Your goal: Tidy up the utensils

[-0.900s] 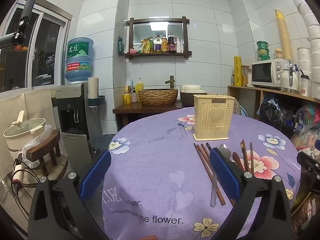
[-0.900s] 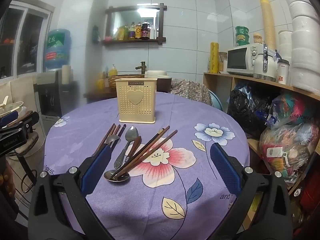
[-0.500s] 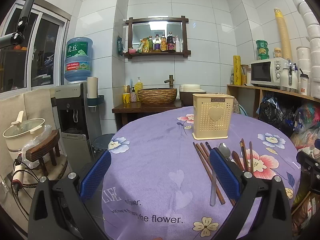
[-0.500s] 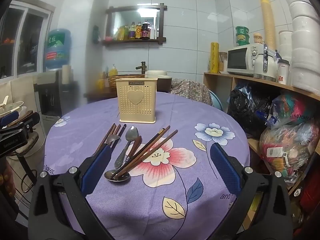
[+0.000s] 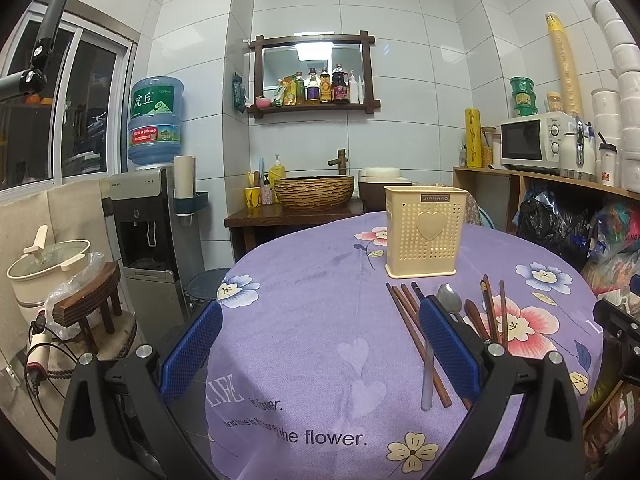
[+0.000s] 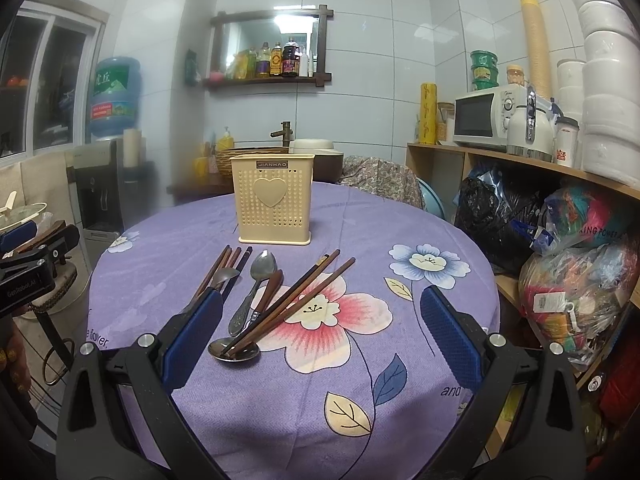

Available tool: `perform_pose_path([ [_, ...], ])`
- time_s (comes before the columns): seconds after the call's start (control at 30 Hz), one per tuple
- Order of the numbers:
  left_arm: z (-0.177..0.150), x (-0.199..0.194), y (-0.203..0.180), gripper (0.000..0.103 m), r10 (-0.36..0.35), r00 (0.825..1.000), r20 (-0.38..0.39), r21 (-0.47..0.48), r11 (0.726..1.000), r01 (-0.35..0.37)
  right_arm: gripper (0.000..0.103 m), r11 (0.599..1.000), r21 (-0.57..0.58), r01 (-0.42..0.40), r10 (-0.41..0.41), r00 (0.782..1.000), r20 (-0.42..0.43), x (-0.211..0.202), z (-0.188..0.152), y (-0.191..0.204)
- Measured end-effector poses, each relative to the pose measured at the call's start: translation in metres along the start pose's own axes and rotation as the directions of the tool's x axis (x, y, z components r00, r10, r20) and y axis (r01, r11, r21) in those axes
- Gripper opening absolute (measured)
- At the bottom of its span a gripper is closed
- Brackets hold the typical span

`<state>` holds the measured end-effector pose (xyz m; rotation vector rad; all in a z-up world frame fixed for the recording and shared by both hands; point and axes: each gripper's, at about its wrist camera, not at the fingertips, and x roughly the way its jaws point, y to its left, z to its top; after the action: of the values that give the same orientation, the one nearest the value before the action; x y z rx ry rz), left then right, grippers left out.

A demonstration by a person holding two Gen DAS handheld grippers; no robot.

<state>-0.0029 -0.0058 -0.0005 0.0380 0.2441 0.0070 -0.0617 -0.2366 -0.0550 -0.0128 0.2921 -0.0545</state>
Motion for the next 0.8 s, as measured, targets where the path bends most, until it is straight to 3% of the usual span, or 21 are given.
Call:
perform_pose_path([
  [0.8,-0.0027,0.0023,-0.0022,0.098,-0.006,1.000,-0.005,0.008,1.000,0.006,0.098,1.000,0.001,-0.001,0.001,1.000,-0.007,0.0018,0.0013,0.0004],
])
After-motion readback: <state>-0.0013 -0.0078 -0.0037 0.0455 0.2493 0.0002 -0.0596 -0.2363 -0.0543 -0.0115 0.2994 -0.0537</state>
